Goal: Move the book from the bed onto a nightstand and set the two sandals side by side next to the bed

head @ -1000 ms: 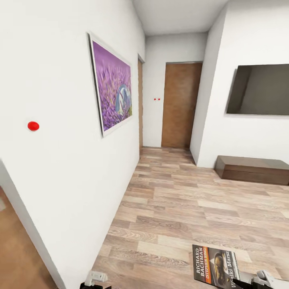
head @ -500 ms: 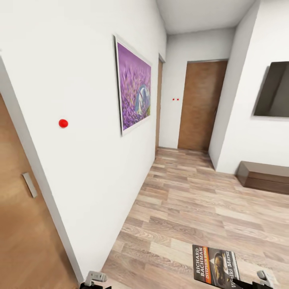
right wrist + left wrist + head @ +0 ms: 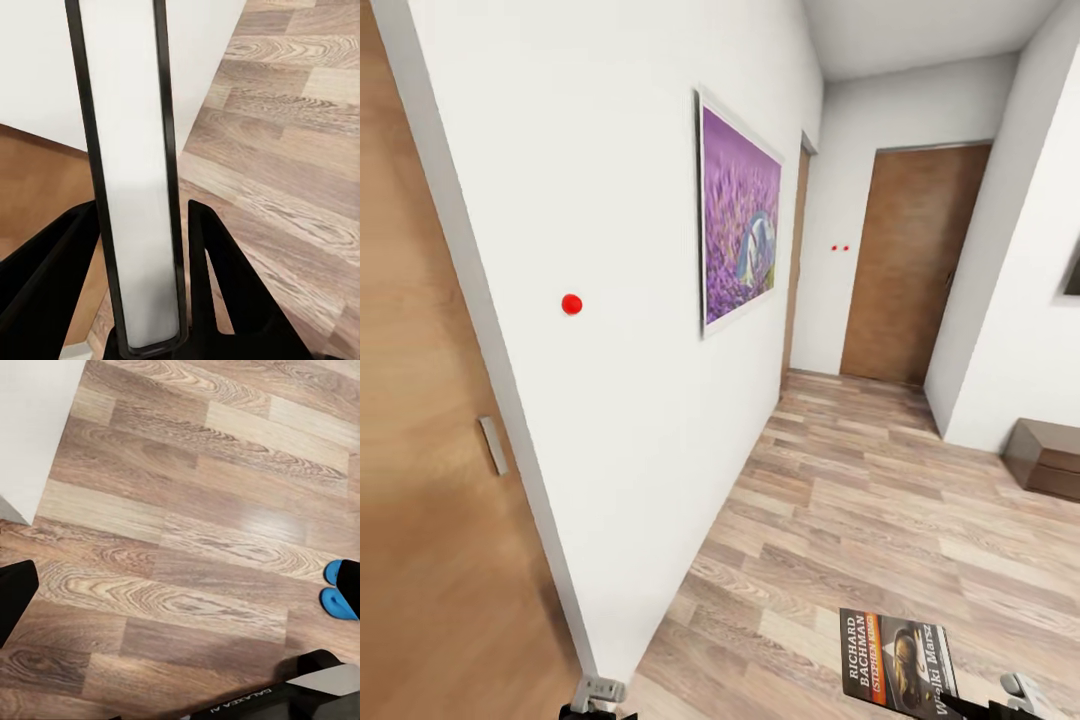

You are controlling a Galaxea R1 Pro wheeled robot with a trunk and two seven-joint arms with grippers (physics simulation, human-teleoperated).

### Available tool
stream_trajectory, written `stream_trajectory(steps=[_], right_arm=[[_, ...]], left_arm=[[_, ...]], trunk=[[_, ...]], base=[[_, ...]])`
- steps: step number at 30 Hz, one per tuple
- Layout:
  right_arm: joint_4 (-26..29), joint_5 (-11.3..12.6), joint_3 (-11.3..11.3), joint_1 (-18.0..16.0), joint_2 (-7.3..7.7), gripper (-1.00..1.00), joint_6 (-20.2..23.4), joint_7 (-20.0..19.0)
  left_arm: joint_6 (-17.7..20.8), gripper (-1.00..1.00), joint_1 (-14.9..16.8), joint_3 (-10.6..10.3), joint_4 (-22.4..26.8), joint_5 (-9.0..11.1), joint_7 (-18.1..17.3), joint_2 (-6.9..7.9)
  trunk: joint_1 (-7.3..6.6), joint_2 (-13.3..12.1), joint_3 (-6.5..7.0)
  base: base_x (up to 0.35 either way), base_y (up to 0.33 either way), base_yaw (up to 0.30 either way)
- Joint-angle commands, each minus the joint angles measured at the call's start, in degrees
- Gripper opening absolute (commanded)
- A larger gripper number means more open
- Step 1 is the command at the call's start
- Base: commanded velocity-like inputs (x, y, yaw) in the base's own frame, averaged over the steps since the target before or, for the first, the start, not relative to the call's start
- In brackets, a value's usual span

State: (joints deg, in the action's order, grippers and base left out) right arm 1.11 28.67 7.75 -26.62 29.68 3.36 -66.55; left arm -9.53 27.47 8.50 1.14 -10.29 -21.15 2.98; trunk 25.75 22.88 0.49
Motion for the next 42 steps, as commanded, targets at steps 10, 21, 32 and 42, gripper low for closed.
stream_trajectory(steps=[10,21,32,42], right_arm=[[0.0,0.6,0.4,0.0,0.02,-1.00,0.4,-0.2],[0.0,0.6,0.4,0.0,0.02,-1.00,0.4,-0.2],[0.1,0.6,0.4,0.0,0.02,-1.00,0.3,-0.3],[0.1,0.6,0.4,0.0,0.02,-1.00,0.4,-0.3]], left_arm=[[-0.2,1.00,0.0,0.5,0.0,-0.6,-0.1,0.01],[-0.2,1.00,0.0,0.6,0.0,-0.5,-0.1,0.01],[-0.2,1.00,0.0,0.6,0.0,-0.5,-0.1,0.01],[-0.2,1.00,0.0,0.6,0.0,-0.5,-0.1,0.01]], trunk=[[0.03,0.0,-0.02],[0.03,0.0,-0.02],[0.03,0.0,-0.02],[0.03,0.0,-0.02]], base=[[0.243,0.000,0.013],[0.159,0.000,0.000],[0.073,0.000,-0.129],[0.136,0.000,-0.014]])
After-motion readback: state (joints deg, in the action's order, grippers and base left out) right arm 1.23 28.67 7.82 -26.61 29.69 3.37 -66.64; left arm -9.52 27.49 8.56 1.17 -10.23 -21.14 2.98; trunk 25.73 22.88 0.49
